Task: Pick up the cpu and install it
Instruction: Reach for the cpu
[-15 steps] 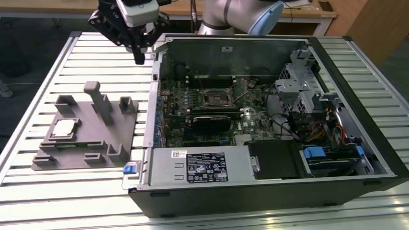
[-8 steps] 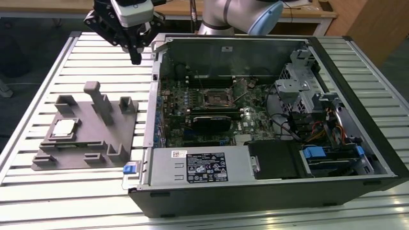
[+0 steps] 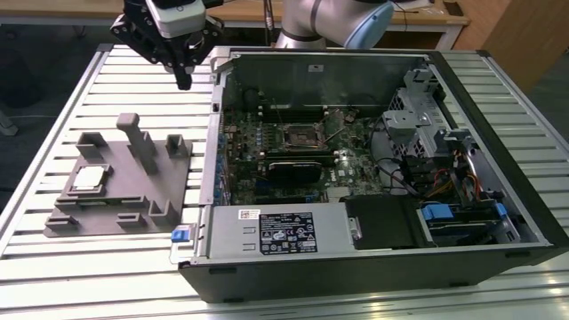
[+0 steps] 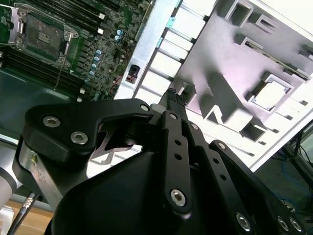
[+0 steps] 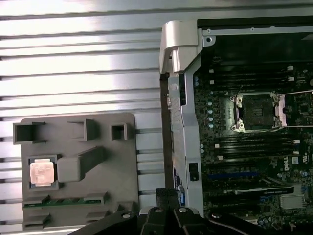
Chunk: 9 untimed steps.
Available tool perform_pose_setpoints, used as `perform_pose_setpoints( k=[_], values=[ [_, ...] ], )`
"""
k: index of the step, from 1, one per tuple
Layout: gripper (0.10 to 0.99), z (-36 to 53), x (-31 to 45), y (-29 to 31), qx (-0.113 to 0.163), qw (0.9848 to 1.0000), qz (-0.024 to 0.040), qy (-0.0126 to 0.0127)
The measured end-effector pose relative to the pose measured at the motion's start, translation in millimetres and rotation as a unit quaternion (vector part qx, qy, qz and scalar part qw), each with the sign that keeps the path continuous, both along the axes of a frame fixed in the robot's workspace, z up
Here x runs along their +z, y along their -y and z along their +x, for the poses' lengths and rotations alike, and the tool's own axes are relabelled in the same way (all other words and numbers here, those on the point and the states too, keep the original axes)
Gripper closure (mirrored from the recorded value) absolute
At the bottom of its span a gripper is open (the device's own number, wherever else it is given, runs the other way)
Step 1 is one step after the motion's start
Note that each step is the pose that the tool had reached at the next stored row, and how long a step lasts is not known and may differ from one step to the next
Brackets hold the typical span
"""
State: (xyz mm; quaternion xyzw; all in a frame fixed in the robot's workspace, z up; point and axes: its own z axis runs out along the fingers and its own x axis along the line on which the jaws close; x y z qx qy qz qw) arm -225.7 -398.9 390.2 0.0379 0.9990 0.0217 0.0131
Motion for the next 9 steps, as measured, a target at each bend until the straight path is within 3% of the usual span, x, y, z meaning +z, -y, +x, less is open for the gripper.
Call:
perform_pose_setpoints(
  k=[9],
  values=[
    [0.980,-8.2,-0.1,0.0,0.000,1.0000,0.0000,0.0000]
  ],
)
